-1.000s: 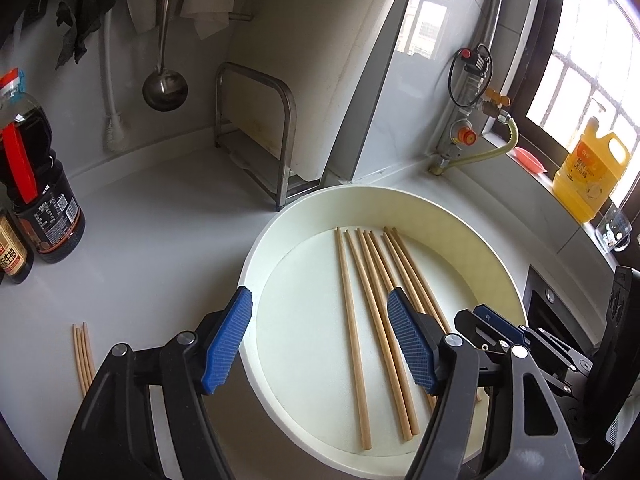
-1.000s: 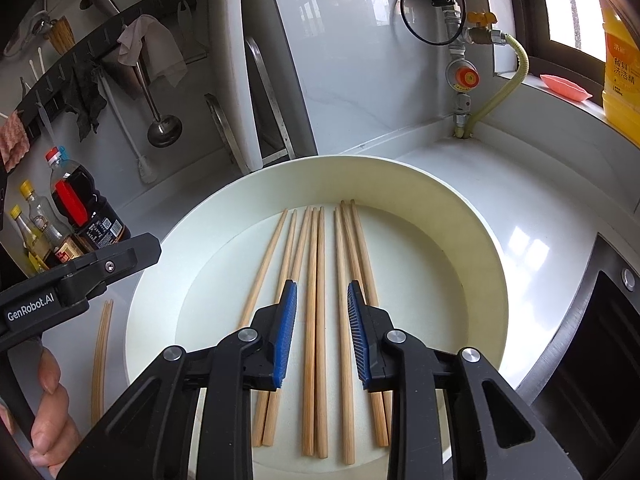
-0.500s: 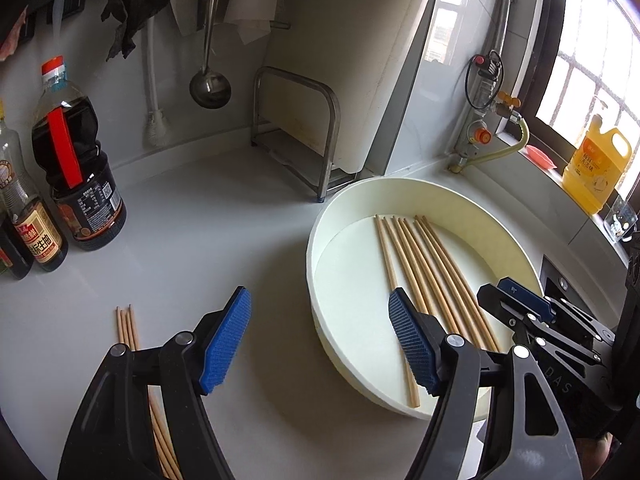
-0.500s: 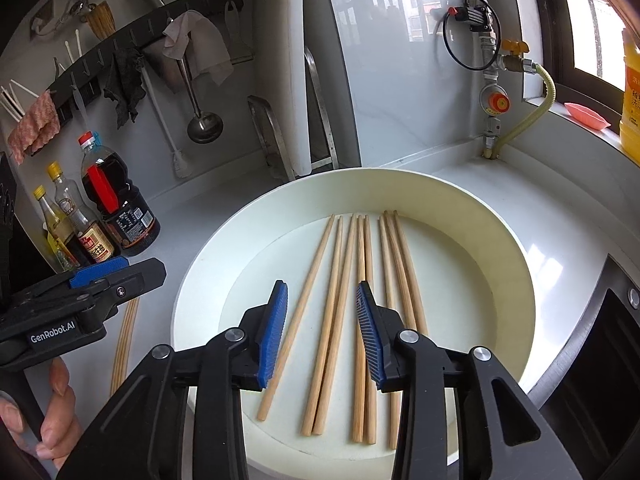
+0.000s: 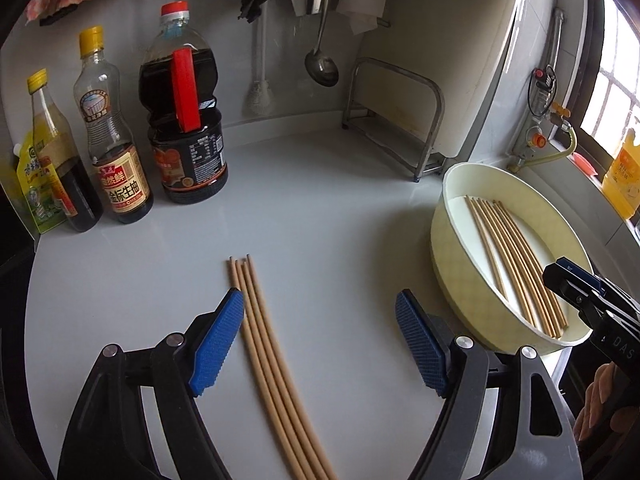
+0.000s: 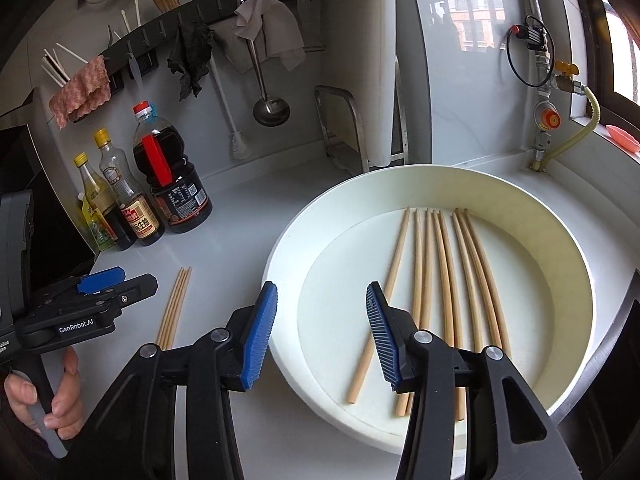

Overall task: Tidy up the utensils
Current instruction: 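Move both open tools back over the chopstick row on the counter, then lower the right tool onto a separated chopstick while the left tool hovers beside the row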

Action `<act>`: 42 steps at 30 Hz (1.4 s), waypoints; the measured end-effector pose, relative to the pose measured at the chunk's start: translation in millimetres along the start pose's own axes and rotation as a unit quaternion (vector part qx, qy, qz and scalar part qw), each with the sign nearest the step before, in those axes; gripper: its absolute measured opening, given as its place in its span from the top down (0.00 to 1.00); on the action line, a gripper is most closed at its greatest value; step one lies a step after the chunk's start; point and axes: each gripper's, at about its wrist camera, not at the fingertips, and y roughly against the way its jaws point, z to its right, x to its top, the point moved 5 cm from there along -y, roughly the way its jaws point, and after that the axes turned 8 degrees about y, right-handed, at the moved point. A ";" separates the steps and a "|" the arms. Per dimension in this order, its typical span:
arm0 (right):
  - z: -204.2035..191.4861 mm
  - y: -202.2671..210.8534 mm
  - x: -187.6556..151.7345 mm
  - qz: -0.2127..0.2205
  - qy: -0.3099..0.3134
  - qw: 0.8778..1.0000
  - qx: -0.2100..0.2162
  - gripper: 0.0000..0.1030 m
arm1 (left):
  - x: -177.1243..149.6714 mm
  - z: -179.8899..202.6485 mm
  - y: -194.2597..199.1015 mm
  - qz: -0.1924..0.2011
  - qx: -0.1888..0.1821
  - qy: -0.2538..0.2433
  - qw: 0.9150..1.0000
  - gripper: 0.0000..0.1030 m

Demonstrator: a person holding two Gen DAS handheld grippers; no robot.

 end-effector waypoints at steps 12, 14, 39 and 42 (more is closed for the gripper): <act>-89.7 -18.5 -4.9 -0.006 0.067 0.996 0.050 0.53 | -23.9 -71.9 15.6 0.005 0.029 0.023 0.999 0.24; -101.0 -23.5 -5.8 -0.010 0.076 0.996 0.055 0.53 | -25.5 -81.1 16.5 0.006 0.033 0.028 0.999 0.24; -162.8 -111.3 -44.1 -0.115 0.148 0.977 0.102 0.51 | -42.2 -122.6 -20.1 -0.027 0.068 0.065 0.995 0.20; -161.8 -112.0 -48.8 -0.122 0.146 0.976 0.105 0.51 | -43.5 -121.7 -22.4 -0.031 0.067 0.063 0.995 0.19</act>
